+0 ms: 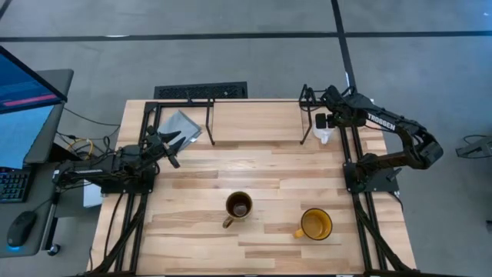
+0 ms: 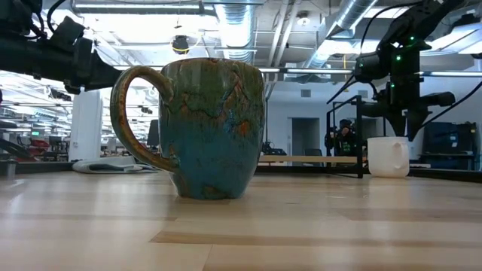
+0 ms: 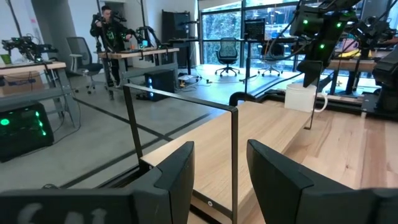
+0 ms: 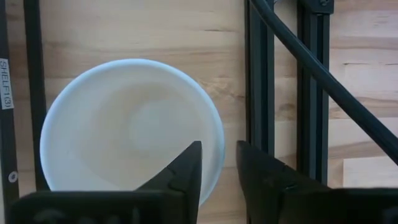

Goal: Stack small to large cups/mugs on shelf
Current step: Put the white mug on the shelf

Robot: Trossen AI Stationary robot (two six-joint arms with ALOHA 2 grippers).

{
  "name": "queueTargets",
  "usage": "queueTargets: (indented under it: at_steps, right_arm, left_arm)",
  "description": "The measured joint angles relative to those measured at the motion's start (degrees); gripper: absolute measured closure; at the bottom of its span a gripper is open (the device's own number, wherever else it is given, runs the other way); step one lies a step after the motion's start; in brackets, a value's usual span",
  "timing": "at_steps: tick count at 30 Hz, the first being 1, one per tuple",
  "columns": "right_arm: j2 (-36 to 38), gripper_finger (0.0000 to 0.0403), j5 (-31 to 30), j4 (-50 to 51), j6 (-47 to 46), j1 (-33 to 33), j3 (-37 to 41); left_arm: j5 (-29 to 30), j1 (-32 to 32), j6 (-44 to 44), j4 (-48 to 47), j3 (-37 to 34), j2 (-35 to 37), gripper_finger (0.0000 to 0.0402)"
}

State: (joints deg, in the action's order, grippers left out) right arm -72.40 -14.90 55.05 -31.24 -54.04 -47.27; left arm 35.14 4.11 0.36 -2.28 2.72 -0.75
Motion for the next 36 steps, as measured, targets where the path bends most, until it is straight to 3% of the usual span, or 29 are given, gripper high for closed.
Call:
queueTargets:
  at_steps: [9, 36]
  right_arm:
    - [-0.02, 0.0304, 0.17, -0.31, 0.19, 0.00, 0.00]
    - [-0.02, 0.0308, 1.70, -4.71, -0.25, 0.02, 3.10]
  left_arm:
    - [0.00, -0.01, 0.02, 0.00, 0.00, 0.00, 0.0262]
    - [0.00, 0.01, -0.07, 0.00, 0.00, 0.00, 0.0262]
